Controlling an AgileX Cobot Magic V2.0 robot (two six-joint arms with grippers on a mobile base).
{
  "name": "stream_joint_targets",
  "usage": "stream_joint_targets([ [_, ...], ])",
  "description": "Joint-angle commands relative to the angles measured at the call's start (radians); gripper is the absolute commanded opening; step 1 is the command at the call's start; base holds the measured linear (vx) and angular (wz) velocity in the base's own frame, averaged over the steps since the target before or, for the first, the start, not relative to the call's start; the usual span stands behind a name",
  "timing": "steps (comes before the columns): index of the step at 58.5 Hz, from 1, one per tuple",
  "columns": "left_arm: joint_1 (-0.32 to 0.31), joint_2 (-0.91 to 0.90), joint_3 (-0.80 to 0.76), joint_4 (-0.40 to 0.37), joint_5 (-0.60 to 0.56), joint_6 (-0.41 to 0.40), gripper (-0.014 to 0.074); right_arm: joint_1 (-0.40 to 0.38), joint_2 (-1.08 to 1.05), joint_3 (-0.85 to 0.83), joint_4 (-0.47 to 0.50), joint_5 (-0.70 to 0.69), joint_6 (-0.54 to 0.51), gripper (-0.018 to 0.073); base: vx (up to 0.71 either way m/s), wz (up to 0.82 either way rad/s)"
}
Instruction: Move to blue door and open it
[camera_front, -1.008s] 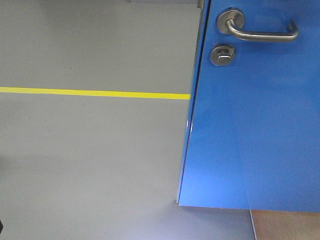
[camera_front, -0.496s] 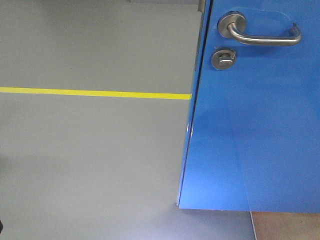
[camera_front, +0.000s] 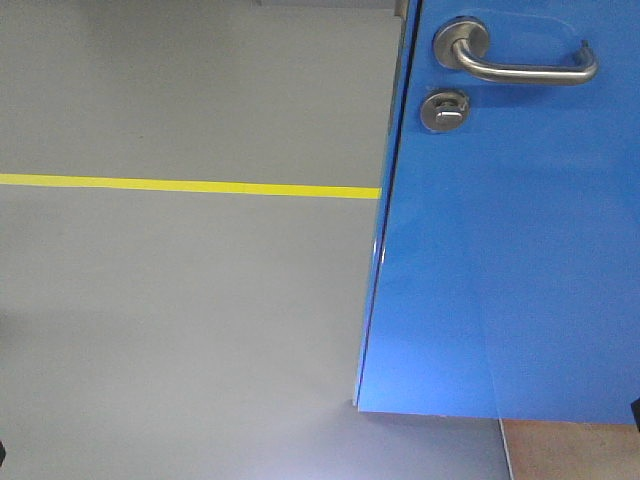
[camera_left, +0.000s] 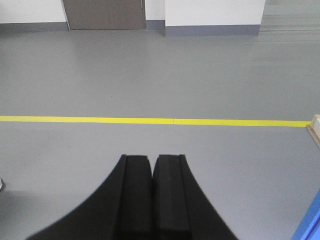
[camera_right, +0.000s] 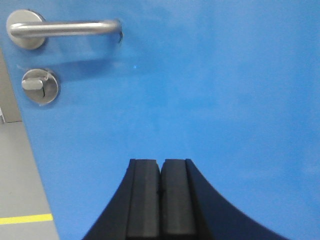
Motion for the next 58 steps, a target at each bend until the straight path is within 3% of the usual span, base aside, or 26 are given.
stream_joint_targets([
  [1, -0.004, -0.014, -0.026, -0.003, -0.078, -0.007, 0.0073, -0.002, -0.009, 0.004, 0.024, -0.045, 0.003, 0.0008, 0.00, 0.00],
  [58, -0.004, -0.014, -0.026, -0.003, -0.077, -0.007, 0.0073, -0.002, -0.017, 0.004, 0.030, -0.033, 0.003, 0.0008, 0.00, 0.00],
])
